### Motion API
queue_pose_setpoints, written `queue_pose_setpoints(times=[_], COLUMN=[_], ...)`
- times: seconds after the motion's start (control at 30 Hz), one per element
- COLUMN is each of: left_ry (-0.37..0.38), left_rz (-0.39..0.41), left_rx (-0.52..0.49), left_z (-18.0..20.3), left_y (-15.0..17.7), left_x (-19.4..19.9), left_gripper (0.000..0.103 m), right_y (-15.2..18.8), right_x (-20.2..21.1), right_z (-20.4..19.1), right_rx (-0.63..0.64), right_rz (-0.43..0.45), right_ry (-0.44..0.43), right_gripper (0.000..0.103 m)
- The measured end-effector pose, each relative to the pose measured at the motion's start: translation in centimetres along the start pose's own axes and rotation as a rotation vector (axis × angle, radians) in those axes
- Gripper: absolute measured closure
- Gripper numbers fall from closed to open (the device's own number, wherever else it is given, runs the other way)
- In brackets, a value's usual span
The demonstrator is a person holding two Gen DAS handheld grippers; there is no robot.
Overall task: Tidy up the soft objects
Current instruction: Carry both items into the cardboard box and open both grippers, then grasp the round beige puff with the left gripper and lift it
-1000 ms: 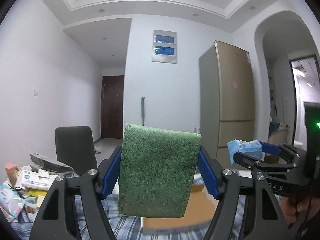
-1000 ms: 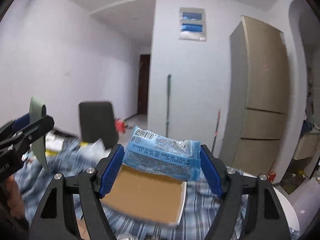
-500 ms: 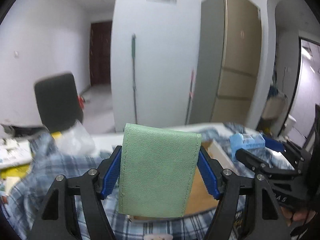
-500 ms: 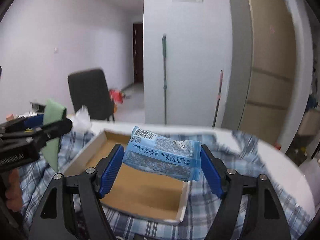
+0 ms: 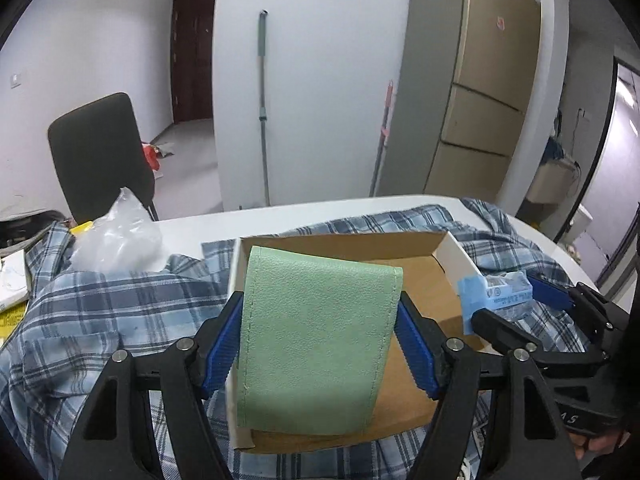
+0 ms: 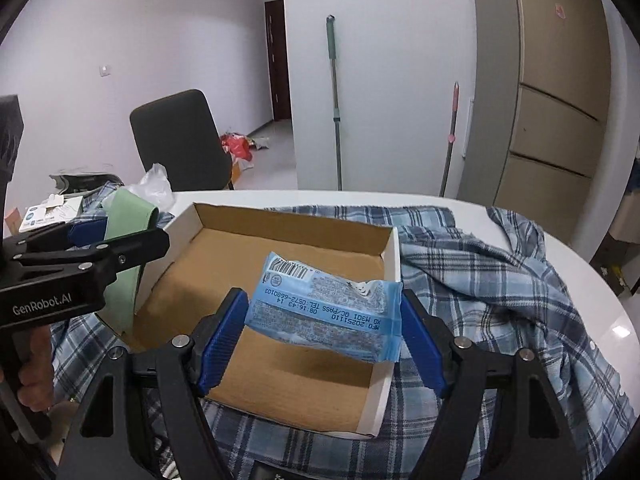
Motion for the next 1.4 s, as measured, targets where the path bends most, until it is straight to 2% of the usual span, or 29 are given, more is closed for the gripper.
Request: queue_pose_setpoints(times=[0.2, 0.3, 0.33, 0.4, 0.47, 0.53, 0.63, 0.7, 1.0, 1.07, 1.23, 1.3, 1.4], left_ry=[-0.001, 0.002, 0.008, 0.011, 0.017, 0.021, -0.009, -0.003, -0.044, -0.054, -0.066, -0.068, -0.073], left_rz=[-0.071, -0.123, -0.131, -0.144, -0.141, -0.104, -0.075, -0.035, 0.197, 0.252, 0.322, 0.340, 0.354], left_rx=[-0.036, -0.034, -0.030, -0.028, -0.010, 0.006, -0.008, 0.012, 0.020, 0.019, 0.035, 0.047, 0.057], left_z=[1.0, 1.0, 1.0, 1.0, 0.9, 0.8, 0.4, -0.1, -2.4, -2.8, -3.5, -3.8, -4.1], left_y=[0.4, 1.0, 1.1, 1.4, 1.4, 1.2, 0.8, 0.2, -2.3, -2.3, -1.0, -0.3, 1.5], left_x=[-1.5, -2.4, -2.4, -2.7, -2.8, -2.4, -1.6, -0.4, 9.9, 12.6, 17.1, 18.3, 19.6], left_gripper=[0.029, 0.028, 0.027, 0.013, 0.012, 0.012, 0.012, 0.012, 0.012, 0.012, 0.011, 0.000, 0.000], right_y=[1.1, 1.3, 1.3, 1.4, 1.4, 1.3, 0.5, -0.3, -3.5, -3.5, -2.3, -1.5, -0.1], right_x=[-1.3, -1.5, -1.6, -1.6, -1.7, -1.6, -0.7, 0.3, 8.3, 10.0, 13.5, 14.4, 14.8], right_z=[-0.1, -0.1, -0.1, -0.2, -0.2, -0.2, -0.2, -0.3, -3.7, -4.3, -5.5, -5.7, -5.9], right_rx=[-0.013, -0.012, -0.012, -0.011, -0.006, 0.002, -0.008, -0.019, 0.053, 0.049, 0.047, 0.050, 0.052], right_rz=[-0.074, -0.085, -0.088, -0.090, -0.090, -0.085, -0.058, -0.031, 0.127, 0.150, 0.183, 0.188, 0.181], right_ry=[-0.041, -0.034, -0.036, -0.035, -0.022, -0.019, -0.016, -0.016, -0.013, -0.023, -0.032, -0.034, -0.036], right_gripper=[0.028, 0.028, 0.028, 0.026, 0.023, 0.016, 0.015, 0.015, 0.015, 0.015, 0.015, 0.015, 0.015])
Point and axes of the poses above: each gripper's, at about its wrist camera, not at the fingertips, and x roughly against the way its jaws point, z to its right, y to its underside, the point moved 8 cm from there along -x, roughly the way its jaws point, and after that the axes turned 10 degrees about -y, right-handed, at the moved point
